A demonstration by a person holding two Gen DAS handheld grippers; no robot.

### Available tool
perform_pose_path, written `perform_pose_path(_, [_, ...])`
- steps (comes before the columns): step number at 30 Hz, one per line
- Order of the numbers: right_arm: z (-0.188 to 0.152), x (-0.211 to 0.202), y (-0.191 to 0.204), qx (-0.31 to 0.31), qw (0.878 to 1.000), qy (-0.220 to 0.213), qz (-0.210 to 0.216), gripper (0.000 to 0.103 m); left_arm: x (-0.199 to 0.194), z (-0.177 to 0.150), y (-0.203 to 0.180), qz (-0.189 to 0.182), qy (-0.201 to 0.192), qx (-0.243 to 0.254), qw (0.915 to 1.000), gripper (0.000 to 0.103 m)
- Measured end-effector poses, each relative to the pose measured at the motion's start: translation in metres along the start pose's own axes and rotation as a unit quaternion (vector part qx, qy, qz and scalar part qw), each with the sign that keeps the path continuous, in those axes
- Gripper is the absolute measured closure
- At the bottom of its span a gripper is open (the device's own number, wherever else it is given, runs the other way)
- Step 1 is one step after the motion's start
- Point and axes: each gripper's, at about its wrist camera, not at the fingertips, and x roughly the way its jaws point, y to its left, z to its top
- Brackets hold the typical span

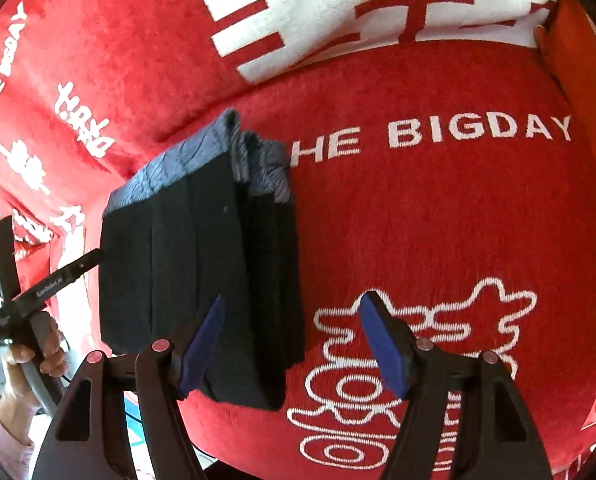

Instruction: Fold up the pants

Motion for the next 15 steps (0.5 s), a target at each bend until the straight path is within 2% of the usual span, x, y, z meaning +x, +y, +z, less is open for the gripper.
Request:
perform_pose_path(5, [0.008,0.008,-0.002,0.007,1.000,0.007,0.017,0.030,0.020,0.005,0.006,-0.013,0.011,0.000,0.9999,0.020])
perform_pose_path(6, [0.010,0.011,-0.002,0.011,1.000,0.010,0.022,0.030,0.024,0.005,0.007,-0.012,0.012,0.000,0.9999,0.011])
perform_pose_path(8, [0.012,0.017,-0.007,0.024,0.999,0.016,0.032,0.030,0.031,0.004,0.010,0.005,0.003,0.002,1.0000,0.000])
perform_pose_path(15, [0.022,0.032,-0.016,0.045,0.996,0.024,0.071,0.030,0.036,0.007,0.017,-0.026,0.006,0.005,0.9996,0.000])
